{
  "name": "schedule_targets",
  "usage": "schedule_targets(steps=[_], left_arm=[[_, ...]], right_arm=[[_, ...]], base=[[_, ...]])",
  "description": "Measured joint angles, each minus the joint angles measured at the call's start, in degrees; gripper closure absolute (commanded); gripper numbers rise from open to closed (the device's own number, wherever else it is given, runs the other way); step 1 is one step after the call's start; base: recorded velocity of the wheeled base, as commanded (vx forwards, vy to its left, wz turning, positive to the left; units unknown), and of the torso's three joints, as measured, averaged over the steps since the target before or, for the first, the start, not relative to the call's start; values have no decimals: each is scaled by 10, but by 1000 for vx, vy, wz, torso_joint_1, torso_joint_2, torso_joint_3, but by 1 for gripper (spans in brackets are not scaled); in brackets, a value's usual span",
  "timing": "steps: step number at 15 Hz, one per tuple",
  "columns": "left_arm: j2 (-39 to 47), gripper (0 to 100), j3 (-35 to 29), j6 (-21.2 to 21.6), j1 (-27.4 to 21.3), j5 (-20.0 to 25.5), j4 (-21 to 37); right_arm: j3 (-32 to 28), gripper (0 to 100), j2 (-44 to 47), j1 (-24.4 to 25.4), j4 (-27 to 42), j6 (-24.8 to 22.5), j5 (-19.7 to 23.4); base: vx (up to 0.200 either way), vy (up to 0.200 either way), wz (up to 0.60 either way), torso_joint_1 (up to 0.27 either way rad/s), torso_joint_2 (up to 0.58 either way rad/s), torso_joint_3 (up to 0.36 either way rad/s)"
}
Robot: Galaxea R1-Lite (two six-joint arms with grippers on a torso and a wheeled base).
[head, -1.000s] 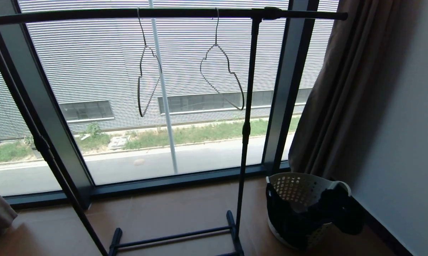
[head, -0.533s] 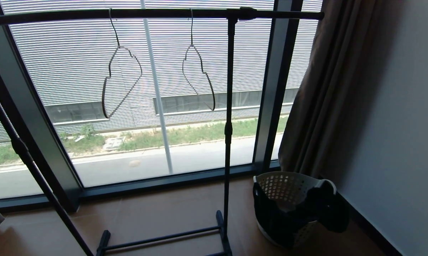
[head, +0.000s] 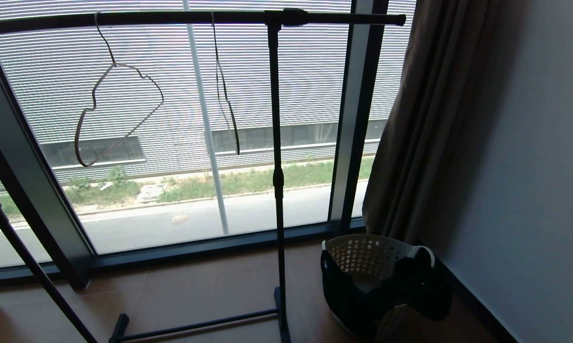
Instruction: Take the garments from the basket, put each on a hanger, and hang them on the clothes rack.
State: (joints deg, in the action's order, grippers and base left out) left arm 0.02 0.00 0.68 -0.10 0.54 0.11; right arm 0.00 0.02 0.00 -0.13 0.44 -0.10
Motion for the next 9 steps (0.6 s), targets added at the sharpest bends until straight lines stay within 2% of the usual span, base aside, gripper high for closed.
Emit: schedule_targets(steps=[2, 9], left_arm=[[0, 0, 0, 0, 0, 0, 0], [0, 0, 0, 0, 0, 0, 0]], right_arm=[[0, 0, 0, 0, 1, 0, 0], [0, 0, 0, 0, 1, 1, 0]], base=[[200, -200, 0, 10, 2, 2], [0, -200, 0, 5, 2, 2]])
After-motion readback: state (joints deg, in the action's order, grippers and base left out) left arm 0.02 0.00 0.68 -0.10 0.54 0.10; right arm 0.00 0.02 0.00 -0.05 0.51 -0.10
